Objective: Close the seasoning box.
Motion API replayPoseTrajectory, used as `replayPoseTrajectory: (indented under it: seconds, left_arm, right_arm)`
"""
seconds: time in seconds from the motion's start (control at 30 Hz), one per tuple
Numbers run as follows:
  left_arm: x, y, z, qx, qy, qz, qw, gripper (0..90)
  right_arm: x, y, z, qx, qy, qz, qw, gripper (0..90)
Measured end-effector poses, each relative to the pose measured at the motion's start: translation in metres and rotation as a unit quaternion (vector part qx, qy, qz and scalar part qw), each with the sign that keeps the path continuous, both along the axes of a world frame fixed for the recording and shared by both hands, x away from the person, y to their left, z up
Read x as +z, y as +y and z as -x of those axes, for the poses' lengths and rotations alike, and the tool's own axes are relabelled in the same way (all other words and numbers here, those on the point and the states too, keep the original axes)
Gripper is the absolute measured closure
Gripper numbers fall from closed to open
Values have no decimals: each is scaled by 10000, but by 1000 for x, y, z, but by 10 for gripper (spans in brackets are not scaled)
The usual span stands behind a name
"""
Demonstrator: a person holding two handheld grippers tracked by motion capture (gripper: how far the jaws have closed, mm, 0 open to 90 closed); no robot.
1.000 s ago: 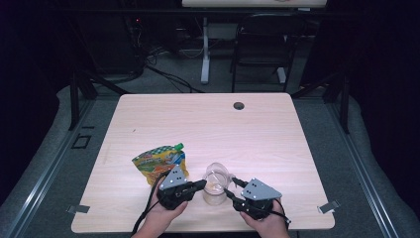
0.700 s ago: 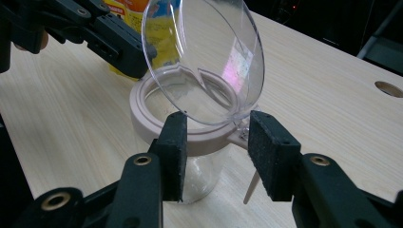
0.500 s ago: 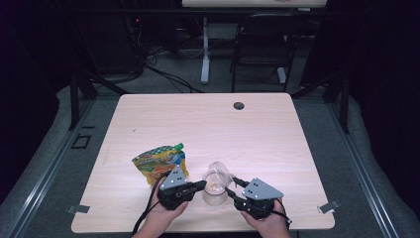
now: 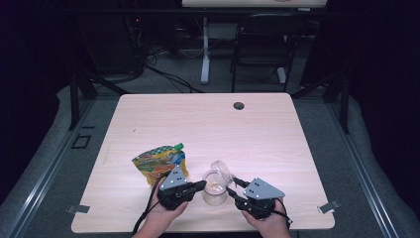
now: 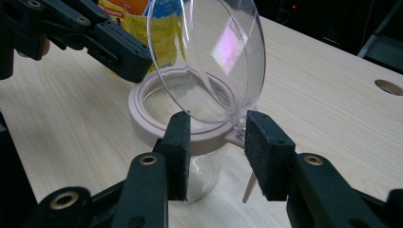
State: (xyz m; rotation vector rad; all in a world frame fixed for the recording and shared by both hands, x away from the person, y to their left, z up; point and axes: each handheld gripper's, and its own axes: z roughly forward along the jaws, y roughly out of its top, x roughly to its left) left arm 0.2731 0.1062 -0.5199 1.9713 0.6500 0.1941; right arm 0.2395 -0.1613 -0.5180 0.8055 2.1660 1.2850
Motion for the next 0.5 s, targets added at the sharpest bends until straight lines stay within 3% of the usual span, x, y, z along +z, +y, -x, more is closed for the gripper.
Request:
replayPoseTrajectory:
  seconds: [0.5]
  left_arm:
    - [0,0,0,-6,-13,-30,10000,898]
  right_arm:
    - [1,-2,0,4,-5,-32,10000,630]
